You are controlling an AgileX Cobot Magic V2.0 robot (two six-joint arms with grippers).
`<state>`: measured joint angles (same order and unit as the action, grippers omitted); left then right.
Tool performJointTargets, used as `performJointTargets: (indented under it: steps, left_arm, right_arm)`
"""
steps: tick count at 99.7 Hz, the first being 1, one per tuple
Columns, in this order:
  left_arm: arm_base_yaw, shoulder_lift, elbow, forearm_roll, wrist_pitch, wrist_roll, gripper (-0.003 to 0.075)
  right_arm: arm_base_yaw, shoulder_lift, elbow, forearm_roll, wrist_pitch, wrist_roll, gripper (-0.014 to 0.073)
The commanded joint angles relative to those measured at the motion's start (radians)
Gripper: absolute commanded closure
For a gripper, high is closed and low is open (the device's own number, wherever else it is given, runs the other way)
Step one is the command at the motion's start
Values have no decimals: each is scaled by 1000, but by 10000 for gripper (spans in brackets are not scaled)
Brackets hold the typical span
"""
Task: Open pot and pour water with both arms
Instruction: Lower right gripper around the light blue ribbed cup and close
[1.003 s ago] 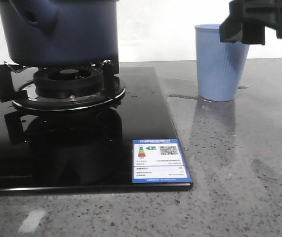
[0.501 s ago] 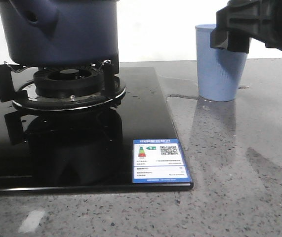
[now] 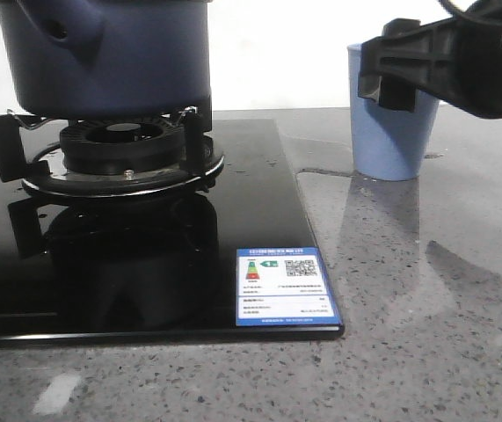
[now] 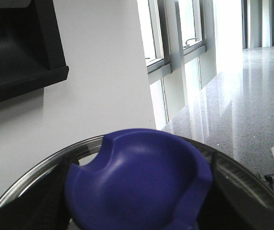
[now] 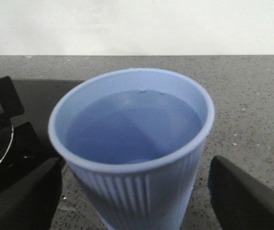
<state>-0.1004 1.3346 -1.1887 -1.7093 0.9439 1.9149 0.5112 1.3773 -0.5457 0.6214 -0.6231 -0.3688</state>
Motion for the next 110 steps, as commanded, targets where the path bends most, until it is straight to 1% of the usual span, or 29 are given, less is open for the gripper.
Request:
performJointTargets:
  steps: [1,12,66,86,110]
  left_arm:
    - [-6,-38,-40,-95,33,-10,490]
    - [-6,-38,-40,-95,33,-10,490]
    - [-6,-38,-40,-95,33,-10,490]
    - [-6,-38,-40,-95,34,-10,490]
    - [-6,-38,-40,-95,34,-10,490]
  right_arm:
    - [-4,-19,-23,-24,-111,9,34]
    - [-4,-19,-23,-24,-145,9,34]
    - [-4,13,-23,-42,-130,9,33]
    - [-4,21,-23,-42,-128,34,30]
    - [-4,21,-23,-45,-128,34,30]
